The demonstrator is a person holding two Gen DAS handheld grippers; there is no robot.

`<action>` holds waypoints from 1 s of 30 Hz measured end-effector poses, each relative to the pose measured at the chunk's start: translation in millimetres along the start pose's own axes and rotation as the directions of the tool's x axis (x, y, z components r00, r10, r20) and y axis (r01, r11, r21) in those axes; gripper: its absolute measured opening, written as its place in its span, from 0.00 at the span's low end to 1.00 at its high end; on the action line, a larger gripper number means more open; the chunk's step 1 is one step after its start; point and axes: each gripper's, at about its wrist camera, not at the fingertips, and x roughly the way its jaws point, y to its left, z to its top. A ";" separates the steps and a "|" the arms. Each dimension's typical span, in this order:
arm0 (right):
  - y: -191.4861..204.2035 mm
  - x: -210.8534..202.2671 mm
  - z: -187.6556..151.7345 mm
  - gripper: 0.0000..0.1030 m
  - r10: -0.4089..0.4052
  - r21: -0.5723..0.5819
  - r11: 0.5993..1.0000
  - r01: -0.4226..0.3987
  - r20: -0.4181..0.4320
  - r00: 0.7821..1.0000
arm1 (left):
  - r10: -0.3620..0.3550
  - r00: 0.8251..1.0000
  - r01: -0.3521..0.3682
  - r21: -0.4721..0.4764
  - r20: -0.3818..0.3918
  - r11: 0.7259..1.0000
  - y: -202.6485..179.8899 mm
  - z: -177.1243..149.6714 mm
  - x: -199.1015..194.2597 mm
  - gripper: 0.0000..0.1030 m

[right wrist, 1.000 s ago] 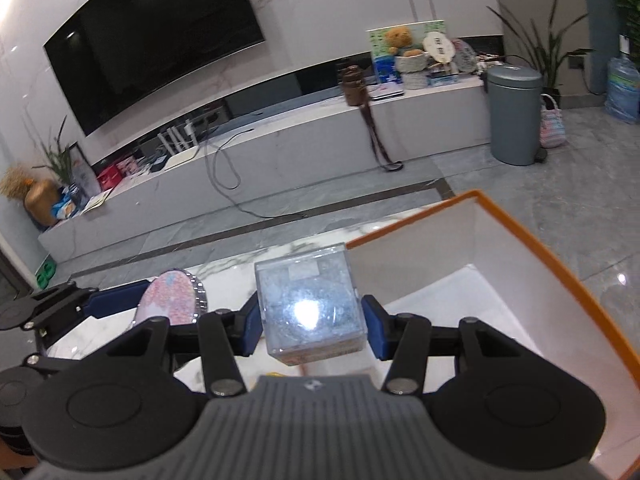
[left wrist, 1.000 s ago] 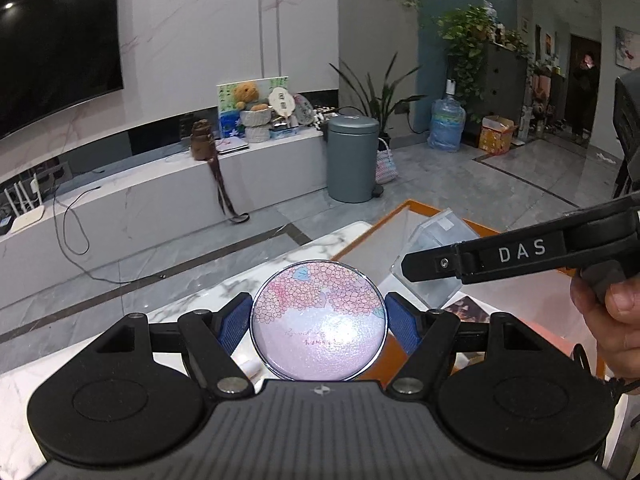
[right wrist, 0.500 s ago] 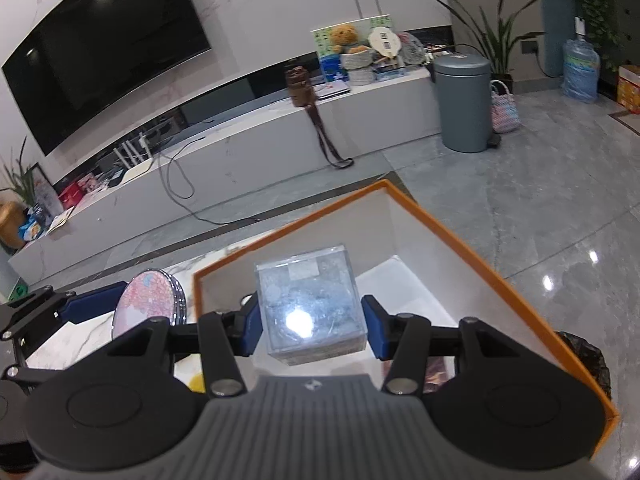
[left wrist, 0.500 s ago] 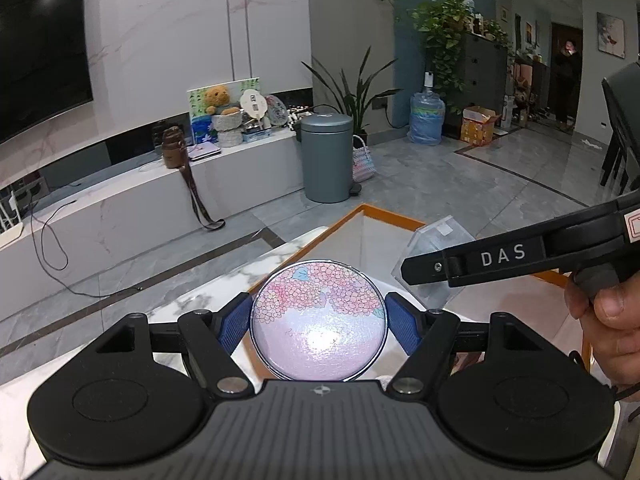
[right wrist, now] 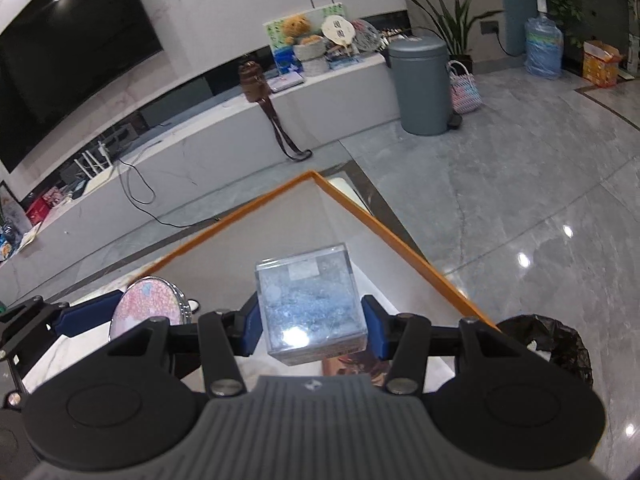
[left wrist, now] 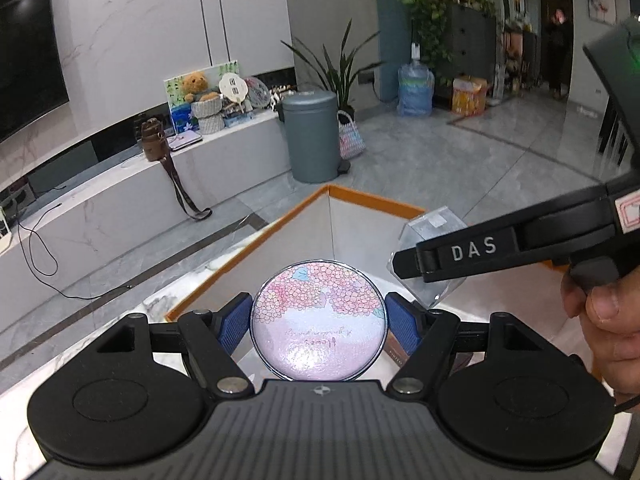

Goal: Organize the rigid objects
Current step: 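Carry the pink compact and clear cube box over the orange box with both tools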

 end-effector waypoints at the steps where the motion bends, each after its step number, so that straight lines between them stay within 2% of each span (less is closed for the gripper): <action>1: -1.6 2.2 -0.1 0.49 -0.005 0.001 1.000 0.005 -0.004 1.000 | 0.006 1.000 -0.006 0.009 -0.009 1.000 -3.0 -0.8 3.7 0.81; 8: -3.6 16.5 -1.1 0.49 -0.004 -0.002 1.000 0.004 -0.038 0.999 | 0.027 0.996 -0.025 0.019 -0.082 0.999 -9.0 -10.3 27.0 0.81; 13: -5.2 27.3 -0.9 0.49 0.023 0.008 1.000 -0.023 -0.065 0.998 | 0.021 0.993 -0.023 -0.016 -0.116 1.000 -1.3 -13.0 35.3 0.81; 18: -4.9 38.8 -0.1 0.49 0.038 0.023 0.999 -0.036 -0.089 0.995 | 0.029 0.992 -0.033 -0.034 -0.126 0.999 3.7 -15.0 38.6 0.81; 30: 3.9 56.4 -3.4 0.49 0.046 0.017 0.999 -0.045 -0.127 0.991 | 0.049 0.991 -0.047 0.016 -0.128 0.999 -5.0 -13.9 43.1 0.82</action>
